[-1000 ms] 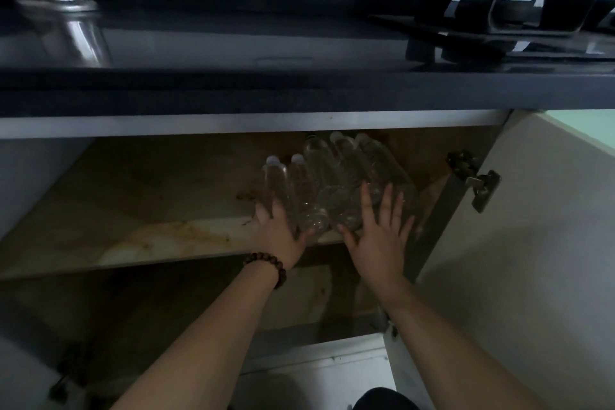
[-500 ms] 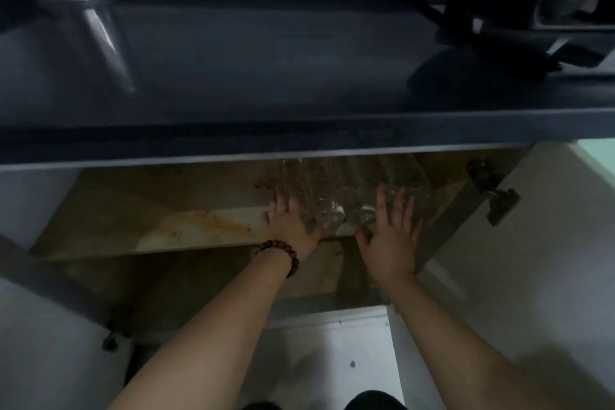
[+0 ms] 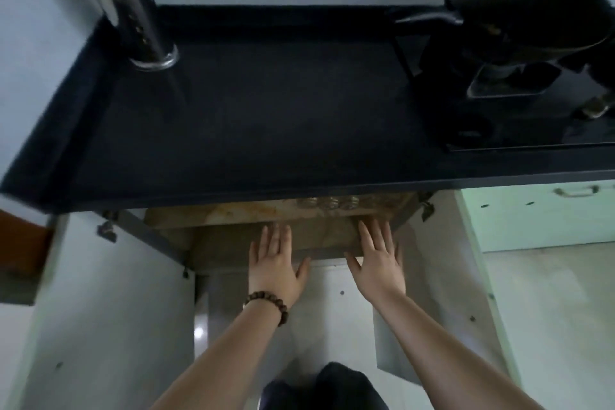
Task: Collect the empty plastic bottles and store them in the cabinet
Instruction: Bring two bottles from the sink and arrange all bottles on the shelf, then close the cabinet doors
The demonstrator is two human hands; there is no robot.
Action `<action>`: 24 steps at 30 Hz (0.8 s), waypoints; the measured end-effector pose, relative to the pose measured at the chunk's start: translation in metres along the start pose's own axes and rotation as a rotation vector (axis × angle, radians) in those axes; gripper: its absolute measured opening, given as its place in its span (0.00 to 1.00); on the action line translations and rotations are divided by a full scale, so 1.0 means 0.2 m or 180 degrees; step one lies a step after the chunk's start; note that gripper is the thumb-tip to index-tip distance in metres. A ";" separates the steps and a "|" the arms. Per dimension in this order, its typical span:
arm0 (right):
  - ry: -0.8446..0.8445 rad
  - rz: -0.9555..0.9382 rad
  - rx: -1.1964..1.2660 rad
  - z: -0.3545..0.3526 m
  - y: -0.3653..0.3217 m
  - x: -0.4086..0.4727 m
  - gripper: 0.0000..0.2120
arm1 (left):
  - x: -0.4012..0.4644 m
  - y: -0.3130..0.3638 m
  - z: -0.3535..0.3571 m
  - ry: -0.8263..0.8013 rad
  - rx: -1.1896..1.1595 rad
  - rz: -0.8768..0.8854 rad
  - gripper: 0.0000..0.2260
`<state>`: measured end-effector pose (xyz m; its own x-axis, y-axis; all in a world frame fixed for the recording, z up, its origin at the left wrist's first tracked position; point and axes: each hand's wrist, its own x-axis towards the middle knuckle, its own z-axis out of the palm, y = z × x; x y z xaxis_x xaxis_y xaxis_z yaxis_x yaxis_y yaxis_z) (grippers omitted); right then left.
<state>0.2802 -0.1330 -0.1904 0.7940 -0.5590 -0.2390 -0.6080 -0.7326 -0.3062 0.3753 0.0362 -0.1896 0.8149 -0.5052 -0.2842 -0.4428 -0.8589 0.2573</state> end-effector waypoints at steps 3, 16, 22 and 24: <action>-0.0055 0.0016 -0.0061 -0.19 -0.07 -0.20 0.31 | -0.21 0.00 -0.19 -0.0011 -0.0005 -0.0052 0.33; 0.0122 -0.0151 -0.0074 -0.39 -0.17 -0.74 0.30 | -0.78 -0.17 -0.40 0.0415 0.0072 -0.0158 0.32; 0.0010 -0.0372 -0.0146 -0.38 -0.11 -0.87 0.29 | -1.05 -0.27 -0.31 0.0458 0.0029 -0.0772 0.31; -0.0071 -0.0409 -0.0180 -0.36 -0.10 -0.91 0.29 | -1.14 -0.34 -0.28 0.0443 0.0143 -0.1033 0.31</action>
<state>0.1489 -0.0443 -0.0745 0.8646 -0.4508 -0.2217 -0.4995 -0.8186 -0.2835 0.2400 0.2144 -0.0907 0.9576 -0.1918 -0.2150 -0.1660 -0.9772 0.1325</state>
